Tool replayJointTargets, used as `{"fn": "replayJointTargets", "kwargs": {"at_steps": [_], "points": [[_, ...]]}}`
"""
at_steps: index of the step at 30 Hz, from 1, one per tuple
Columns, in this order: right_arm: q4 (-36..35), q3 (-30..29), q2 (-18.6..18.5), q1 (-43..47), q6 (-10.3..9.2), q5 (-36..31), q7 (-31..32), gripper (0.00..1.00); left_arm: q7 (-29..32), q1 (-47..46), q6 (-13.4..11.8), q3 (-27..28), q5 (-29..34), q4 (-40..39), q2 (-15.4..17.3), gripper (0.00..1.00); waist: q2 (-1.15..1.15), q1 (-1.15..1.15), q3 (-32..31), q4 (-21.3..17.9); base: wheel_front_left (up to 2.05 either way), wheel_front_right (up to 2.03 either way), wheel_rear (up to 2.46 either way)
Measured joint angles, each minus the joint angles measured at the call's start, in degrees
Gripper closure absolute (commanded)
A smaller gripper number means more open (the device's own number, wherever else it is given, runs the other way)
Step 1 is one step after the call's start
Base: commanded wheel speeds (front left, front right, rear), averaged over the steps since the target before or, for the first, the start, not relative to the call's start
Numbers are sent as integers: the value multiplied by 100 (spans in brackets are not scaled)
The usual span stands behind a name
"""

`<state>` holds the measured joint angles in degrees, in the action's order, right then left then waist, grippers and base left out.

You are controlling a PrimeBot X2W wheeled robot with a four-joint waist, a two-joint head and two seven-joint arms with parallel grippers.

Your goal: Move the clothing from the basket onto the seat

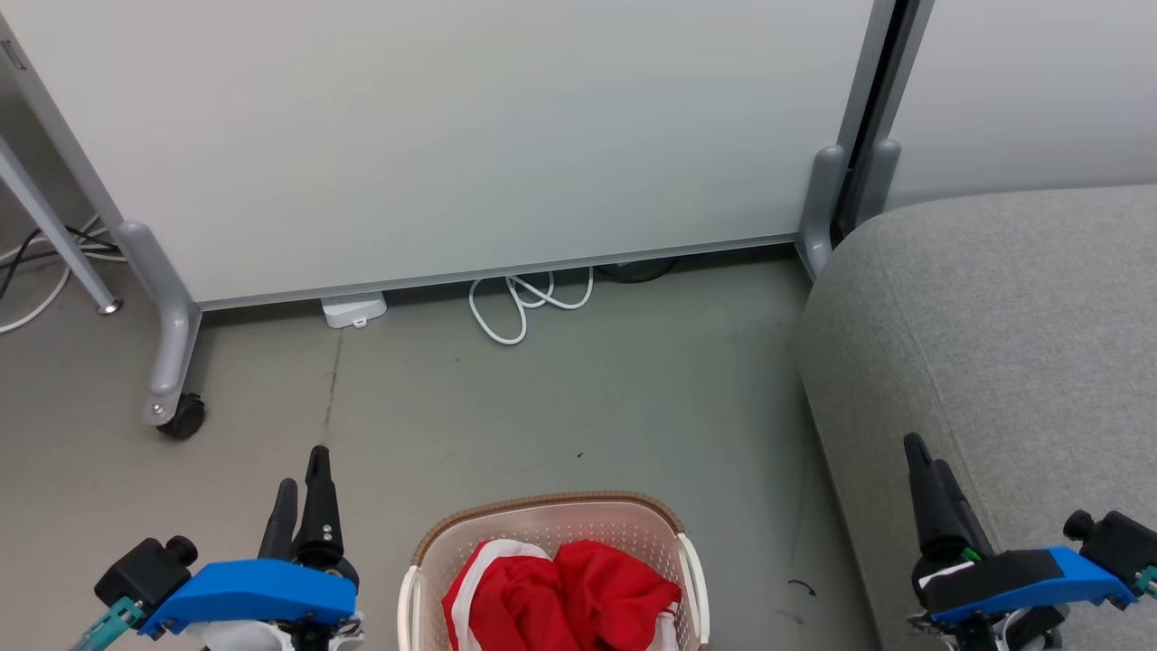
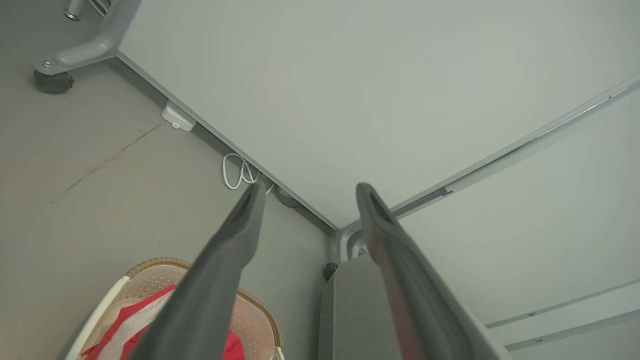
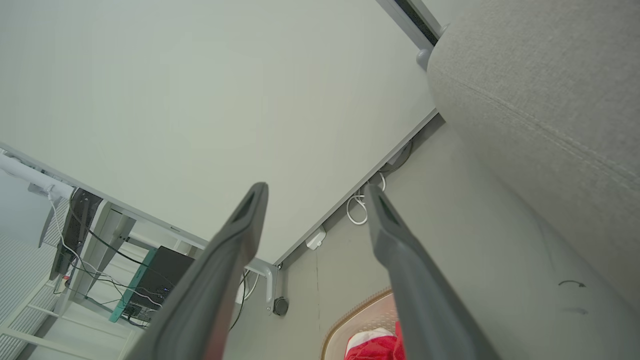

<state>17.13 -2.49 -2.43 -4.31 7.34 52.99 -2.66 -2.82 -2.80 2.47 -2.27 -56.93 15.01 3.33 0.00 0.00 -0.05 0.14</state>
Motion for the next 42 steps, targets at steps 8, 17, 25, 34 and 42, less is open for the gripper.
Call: {"fn": "replayJointTargets", "kwargs": {"at_steps": [8, 17, 25, 34, 42], "points": [[-25, 33, -1, 1, 0, -735, -132, 0, -161, -1, -108, -219, 877, 69, 99, 0, 0, 0, -16, -3, 0, 0, 0], [-75, 125, -3, 2, 4, -1396, -250, 0, -320, -1, -179, -406, 1584, 198, 153, 0, 0, 0, -24, 2, 0, 0, 0], [-86, 166, -5, 2, 4, -2086, -275, 0, -459, -21, -218, -521, 2138, 274, 194, 0, 0, 0, -35, 14, 0, 0, 0], [-77, 197, -8, 2, 4, -2638, -296, 0, -598, -74, -215, -604, 2596, 379, 196, 0, 0, 0, -37, 20, 0, 0, 0], [-60, 233, -11, 2, 5, -3063, -310, 0, -705, -77, -192, -616, 2930, 434, 199, 0, 0, 0, -30, 37, 0, 0, 0]]}}
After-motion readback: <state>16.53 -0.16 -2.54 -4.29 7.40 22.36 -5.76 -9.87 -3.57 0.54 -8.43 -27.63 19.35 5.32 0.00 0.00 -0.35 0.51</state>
